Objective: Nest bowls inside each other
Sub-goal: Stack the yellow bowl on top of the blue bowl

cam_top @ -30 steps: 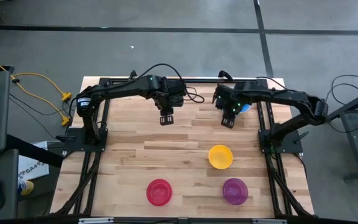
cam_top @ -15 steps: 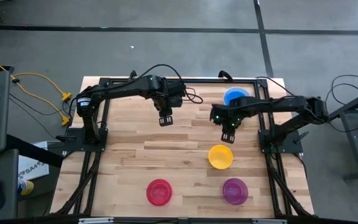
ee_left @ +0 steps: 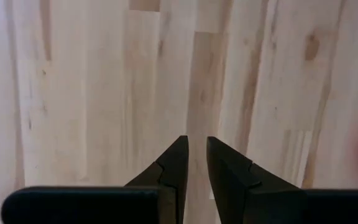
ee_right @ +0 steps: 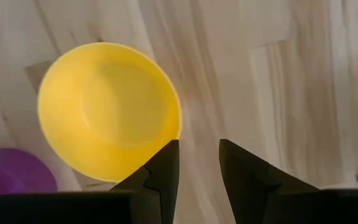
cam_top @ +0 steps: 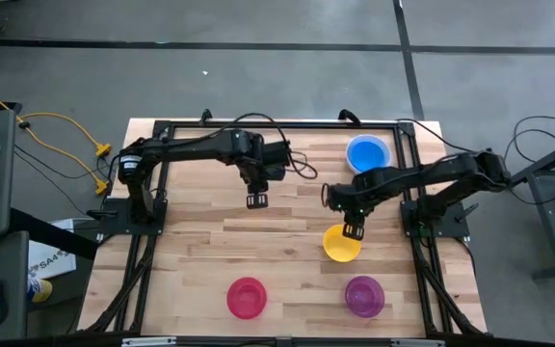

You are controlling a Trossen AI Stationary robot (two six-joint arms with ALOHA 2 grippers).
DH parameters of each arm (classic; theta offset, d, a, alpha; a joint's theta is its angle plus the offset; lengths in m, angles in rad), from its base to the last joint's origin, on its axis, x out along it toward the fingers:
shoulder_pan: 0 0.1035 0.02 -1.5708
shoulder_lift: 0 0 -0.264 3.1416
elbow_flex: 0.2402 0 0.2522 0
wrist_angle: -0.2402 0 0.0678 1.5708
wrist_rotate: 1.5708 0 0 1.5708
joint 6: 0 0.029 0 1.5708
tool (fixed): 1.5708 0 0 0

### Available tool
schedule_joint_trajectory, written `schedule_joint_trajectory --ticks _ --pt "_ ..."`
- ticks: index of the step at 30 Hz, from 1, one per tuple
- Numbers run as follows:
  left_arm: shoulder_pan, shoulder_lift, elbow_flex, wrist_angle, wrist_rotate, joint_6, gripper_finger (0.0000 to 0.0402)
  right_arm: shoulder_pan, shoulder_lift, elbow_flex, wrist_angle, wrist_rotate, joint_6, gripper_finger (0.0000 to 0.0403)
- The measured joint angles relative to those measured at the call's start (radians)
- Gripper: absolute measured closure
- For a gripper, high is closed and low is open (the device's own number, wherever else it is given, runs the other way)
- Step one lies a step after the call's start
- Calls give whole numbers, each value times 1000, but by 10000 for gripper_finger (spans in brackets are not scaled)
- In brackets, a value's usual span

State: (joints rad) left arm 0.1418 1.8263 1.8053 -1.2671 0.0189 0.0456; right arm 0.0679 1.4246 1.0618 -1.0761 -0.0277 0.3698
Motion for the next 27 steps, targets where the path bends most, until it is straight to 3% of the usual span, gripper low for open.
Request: schedule_joint_trajectory --ticks 8,27 --pt "-65 0 0 0 -1 -1 343 86 0 -16 71 53 55 298" --pt "-164 0 0 -7 -22 -51 343 89 0 -187 244 44 89 302"
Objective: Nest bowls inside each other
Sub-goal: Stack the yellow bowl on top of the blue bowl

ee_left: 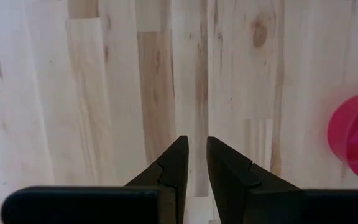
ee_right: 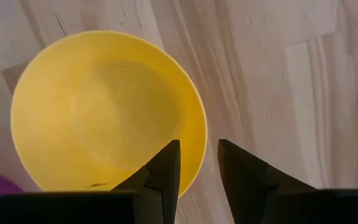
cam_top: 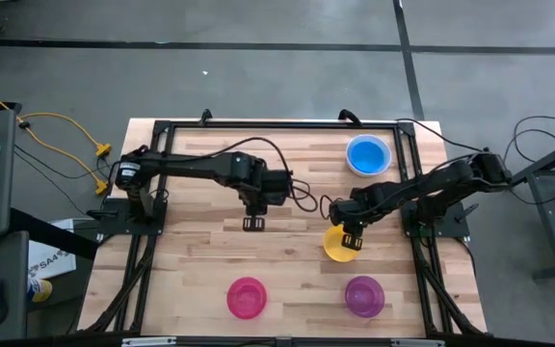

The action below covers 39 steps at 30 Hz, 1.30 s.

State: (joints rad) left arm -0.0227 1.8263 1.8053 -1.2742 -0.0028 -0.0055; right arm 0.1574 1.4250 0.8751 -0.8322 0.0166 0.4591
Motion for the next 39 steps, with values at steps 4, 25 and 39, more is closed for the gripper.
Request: schedule_joint_trajectory --ticks 4,25,39 --pt "-12 0 0 2 -6 -11 343 0 0 -20 21 -1 -3 302" --pt "-17 0 0 9 -8 -30 343 -19 0 -93 97 -24 24 304" --pt "-17 0 -1 9 -8 -30 343 -49 0 -92 105 -94 16 369"
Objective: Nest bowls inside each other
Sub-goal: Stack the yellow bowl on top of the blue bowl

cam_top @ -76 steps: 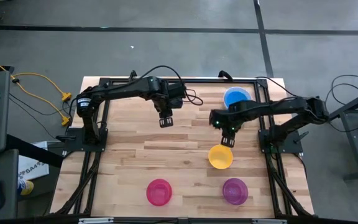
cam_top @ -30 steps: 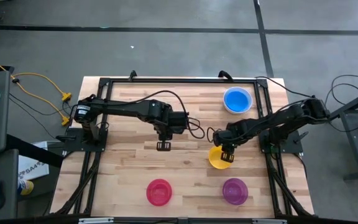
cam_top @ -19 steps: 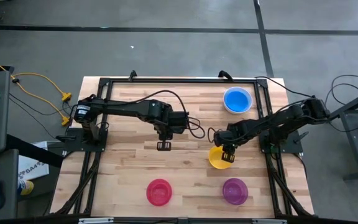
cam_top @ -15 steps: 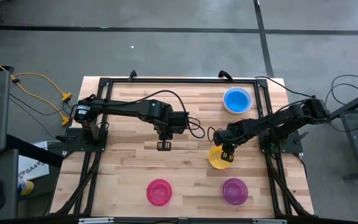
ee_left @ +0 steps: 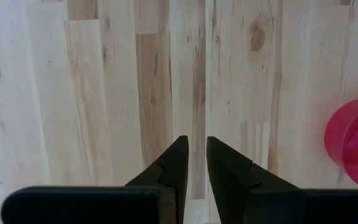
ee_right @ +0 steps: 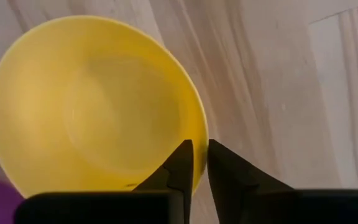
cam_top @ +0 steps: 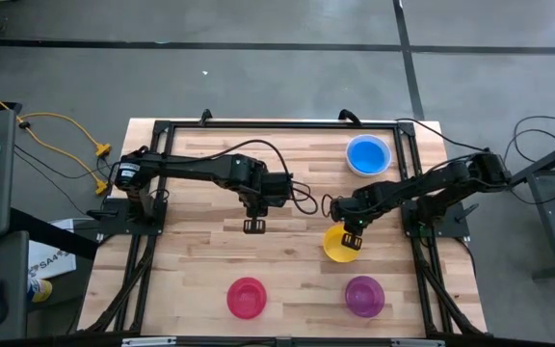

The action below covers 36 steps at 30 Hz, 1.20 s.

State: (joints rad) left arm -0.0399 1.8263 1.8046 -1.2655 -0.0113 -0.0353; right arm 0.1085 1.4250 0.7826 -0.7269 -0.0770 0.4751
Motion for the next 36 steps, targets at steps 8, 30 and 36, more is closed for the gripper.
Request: schedule_joint_trajectory --ticks 8,30,36 --pt "0 0 0 0 0 0 343 0 0 1 3 -8 0 378" --pt "0 0 0 -1 0 -3 343 -2 8 -51 89 -28 -1 383" --pt "0 0 0 -1 0 -2 343 -24 8 -51 89 -35 -10 396"
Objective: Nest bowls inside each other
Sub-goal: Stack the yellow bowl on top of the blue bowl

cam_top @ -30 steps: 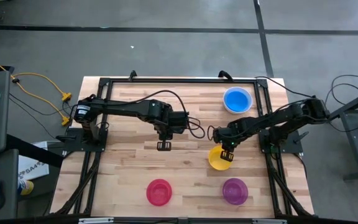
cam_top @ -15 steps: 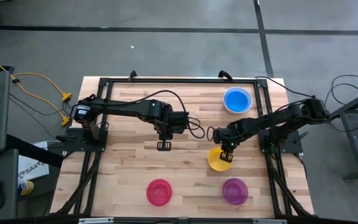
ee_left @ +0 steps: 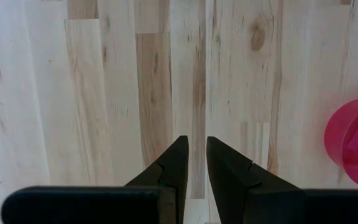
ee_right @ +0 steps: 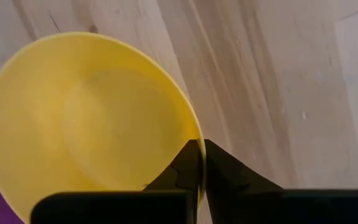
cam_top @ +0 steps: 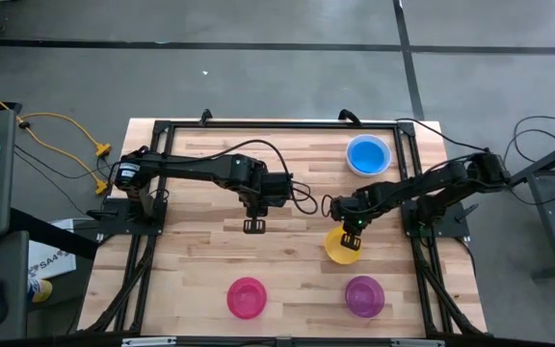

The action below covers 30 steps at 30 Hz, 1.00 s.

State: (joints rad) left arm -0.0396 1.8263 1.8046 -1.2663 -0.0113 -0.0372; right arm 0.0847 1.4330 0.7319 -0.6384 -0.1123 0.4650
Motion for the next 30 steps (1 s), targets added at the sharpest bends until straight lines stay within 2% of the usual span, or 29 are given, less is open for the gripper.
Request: schedule_joint_trajectory --ticks 8,18,23,30 --pt "0 0 0 0 0 2 343 -39 0 0 -2 4 -45 398" --pt "0 0 0 0 0 2 343 -174 0 30 -39 20 -96 399" --pt "0 0 0 0 0 2 343 -272 -10 95 -99 13 -163 399" --pt "0 0 0 0 0 2 343 -394 -26 259 -249 17 -254 399"
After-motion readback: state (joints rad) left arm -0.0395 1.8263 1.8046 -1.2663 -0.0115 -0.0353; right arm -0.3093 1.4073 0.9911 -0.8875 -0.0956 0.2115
